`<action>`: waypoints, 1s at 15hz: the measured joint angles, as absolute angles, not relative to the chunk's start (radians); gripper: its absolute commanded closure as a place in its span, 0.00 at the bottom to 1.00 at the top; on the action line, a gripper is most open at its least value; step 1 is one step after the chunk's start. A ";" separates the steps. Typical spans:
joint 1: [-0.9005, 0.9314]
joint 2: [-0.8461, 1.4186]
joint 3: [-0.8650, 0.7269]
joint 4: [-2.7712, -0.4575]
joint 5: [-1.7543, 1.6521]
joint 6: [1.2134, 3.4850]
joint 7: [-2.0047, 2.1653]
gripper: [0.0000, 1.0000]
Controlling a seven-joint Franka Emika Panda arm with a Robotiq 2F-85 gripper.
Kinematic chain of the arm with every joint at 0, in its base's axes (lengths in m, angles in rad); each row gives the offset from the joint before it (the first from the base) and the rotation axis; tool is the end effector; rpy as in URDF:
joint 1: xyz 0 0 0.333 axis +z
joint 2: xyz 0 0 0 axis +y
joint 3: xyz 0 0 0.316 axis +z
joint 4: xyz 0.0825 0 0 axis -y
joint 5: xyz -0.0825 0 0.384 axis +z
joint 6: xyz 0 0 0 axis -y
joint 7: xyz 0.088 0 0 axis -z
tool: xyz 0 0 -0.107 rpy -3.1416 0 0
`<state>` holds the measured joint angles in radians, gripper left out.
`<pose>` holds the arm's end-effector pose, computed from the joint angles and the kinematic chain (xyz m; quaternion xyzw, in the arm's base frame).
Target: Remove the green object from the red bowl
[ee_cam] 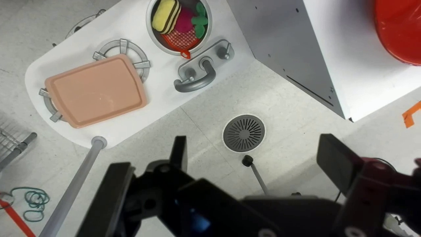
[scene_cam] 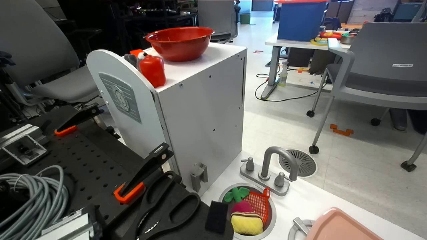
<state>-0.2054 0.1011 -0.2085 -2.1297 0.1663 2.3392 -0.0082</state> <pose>0.5208 -0.2243 0.3733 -0.9645 0.2527 -0.0654 0.0396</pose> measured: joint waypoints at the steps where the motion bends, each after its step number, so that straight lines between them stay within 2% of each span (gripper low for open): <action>1: -0.205 0.101 -0.207 -2.130 0.165 2.339 -0.008 0.00; 15: -0.202 0.058 -0.203 -2.151 0.159 2.339 -0.013 0.00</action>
